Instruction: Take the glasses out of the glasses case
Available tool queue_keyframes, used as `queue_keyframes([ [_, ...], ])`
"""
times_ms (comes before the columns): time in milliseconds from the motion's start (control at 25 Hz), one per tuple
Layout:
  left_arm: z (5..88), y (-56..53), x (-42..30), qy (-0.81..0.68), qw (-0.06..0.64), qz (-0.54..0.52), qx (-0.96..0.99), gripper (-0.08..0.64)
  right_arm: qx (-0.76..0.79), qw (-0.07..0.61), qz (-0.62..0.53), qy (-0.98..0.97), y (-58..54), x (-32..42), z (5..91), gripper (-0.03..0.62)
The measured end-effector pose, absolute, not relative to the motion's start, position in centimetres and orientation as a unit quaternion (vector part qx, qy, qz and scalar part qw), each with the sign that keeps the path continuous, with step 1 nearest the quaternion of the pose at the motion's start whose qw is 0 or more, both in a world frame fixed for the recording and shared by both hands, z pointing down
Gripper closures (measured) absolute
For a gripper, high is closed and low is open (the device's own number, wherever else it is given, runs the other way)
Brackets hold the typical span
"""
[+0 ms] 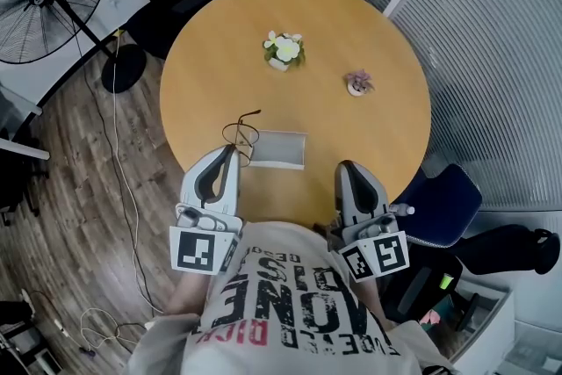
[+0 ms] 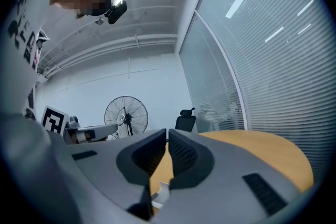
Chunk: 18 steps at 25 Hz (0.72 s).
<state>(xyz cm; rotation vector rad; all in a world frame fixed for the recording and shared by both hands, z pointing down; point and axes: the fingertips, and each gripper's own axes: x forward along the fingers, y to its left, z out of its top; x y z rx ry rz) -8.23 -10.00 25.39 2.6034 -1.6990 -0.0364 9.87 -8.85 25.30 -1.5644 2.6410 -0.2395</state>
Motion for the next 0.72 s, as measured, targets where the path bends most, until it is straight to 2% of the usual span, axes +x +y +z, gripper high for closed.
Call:
queue_keyframes([
  [240, 25.08, -10.19, -8.54, -0.546, -0.005, -0.02, 0.838, 0.541, -0.504, 0.024, -0.072, 0.86, -9.02, 9.34, 25.42, 0.568],
  [720, 25.65, -10.41, -8.11, -0.537, 0.009, -0.016, 0.844, 0.541, -0.506, 0.014, -0.072, 0.859, -9.3, 9.52, 25.9, 0.569],
])
